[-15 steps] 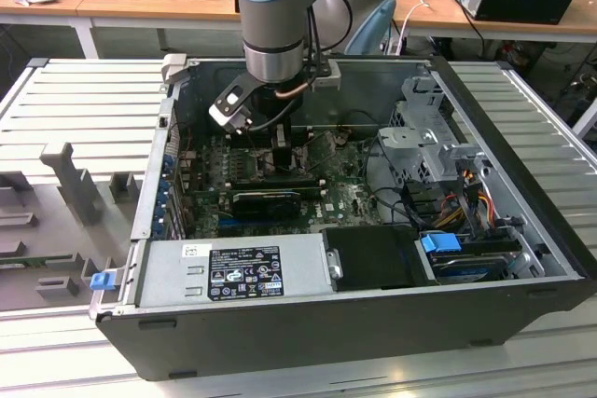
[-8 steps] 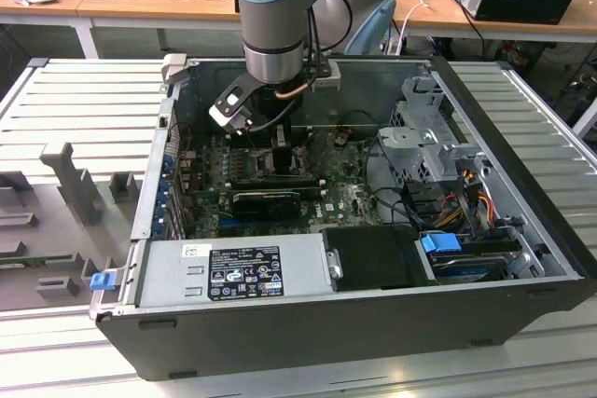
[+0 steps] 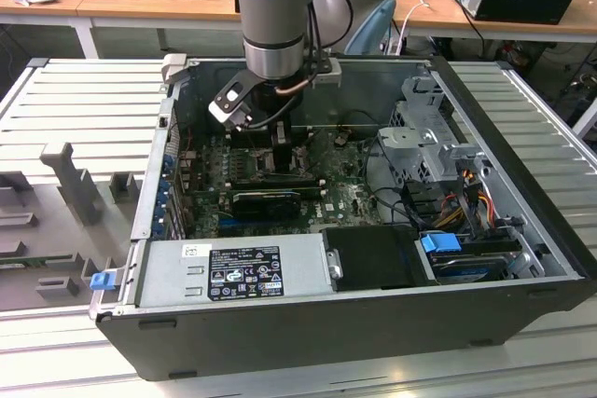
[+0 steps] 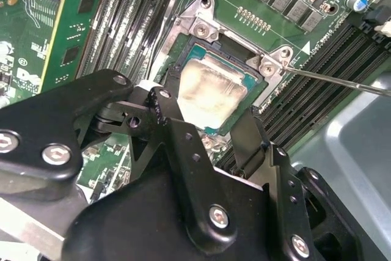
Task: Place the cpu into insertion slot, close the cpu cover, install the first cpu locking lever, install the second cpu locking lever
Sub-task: 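Place the cpu into insertion slot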
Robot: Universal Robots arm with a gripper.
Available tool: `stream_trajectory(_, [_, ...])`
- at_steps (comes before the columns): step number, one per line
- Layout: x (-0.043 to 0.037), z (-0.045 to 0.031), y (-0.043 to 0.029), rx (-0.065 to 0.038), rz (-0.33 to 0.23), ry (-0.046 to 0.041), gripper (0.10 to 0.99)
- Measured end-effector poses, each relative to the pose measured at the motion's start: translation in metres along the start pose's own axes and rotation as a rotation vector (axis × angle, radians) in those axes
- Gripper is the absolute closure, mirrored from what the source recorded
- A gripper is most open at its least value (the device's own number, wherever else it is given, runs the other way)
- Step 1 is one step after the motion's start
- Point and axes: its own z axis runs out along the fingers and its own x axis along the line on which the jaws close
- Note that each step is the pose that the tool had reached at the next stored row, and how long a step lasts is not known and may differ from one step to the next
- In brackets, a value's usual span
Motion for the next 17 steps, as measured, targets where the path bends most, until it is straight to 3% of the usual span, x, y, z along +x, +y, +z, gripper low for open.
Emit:
stream_trajectory(6, [0.0001,-0.0056,0.0005,0.0,0.0,0.0,0.498])
stream_trajectory(7, [0.0001,-0.0061,0.0005,0.0,0.0,0.0001,0.627])
stream_trajectory(10, [0.0001,-0.0074,0.0006,0.0,0.001,0.0,0.686])
stream_trajectory(14, [0.0002,-0.0091,0.0008,0.0,0.001,-0.0001,0.929])
stream_trajectory(17, [0.0002,-0.0103,0.0009,0.0,0.001,-0.0002,0.98])
